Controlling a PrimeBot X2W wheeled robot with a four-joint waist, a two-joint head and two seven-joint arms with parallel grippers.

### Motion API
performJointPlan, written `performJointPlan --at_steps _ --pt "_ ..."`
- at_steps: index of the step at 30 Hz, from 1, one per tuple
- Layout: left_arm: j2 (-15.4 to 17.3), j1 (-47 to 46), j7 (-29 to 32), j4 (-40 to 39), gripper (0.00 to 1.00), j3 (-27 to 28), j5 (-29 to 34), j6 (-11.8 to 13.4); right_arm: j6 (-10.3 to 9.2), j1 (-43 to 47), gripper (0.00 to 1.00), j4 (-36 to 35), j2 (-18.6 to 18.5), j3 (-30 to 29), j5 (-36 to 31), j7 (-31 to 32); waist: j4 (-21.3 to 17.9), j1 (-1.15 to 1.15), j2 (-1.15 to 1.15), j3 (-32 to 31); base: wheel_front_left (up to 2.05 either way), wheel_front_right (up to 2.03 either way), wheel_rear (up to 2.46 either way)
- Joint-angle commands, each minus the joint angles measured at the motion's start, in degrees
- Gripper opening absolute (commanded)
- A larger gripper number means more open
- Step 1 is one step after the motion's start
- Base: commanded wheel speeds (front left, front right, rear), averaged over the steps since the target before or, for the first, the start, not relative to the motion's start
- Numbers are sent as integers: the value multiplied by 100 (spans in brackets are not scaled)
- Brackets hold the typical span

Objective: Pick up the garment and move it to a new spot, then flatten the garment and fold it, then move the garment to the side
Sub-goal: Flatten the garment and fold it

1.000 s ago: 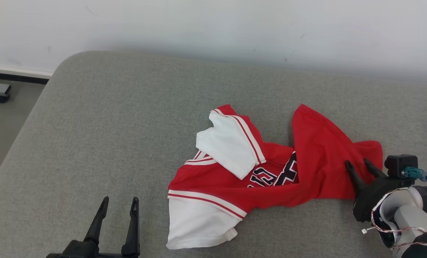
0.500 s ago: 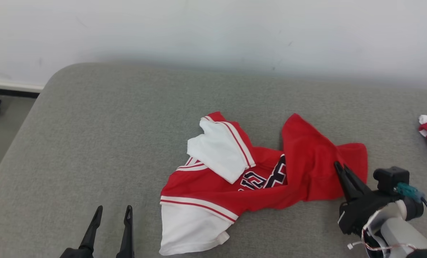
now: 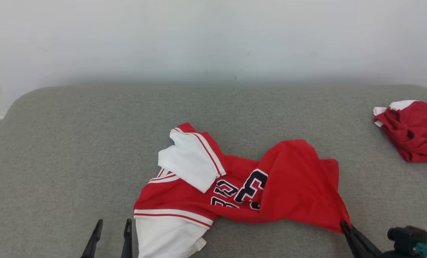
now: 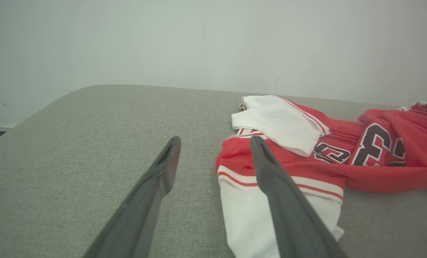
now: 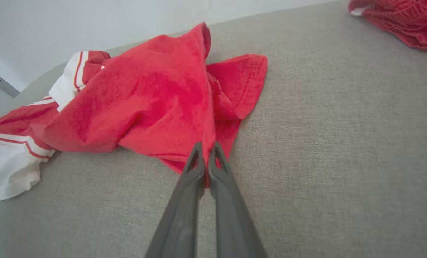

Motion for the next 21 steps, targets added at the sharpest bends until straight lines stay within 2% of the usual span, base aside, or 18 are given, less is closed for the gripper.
performJointPlan --at_steps 1,2,12,21 --pt "13 89 -18 58 100 -21 -30 9 -15 155 73 -75 65 -74 -54 129 -139 1 0 -20 0 0 0" --pt "30 95 -18 97 100 -54 -36 9 -15 197 100 -121 90 -139 -103 153 -166 1 0 -23 0 0 0" --pt "237 209 -17 550 100 -341 -304 9 -15 581 100 -238 357 -677 -426 313 -286 1 0 -84 0 0 0" --pt "293 97 -18 1196 100 -807 -603 9 -16 393 100 222 629 -670 -610 306 -223 1 0 26 0 0 0"
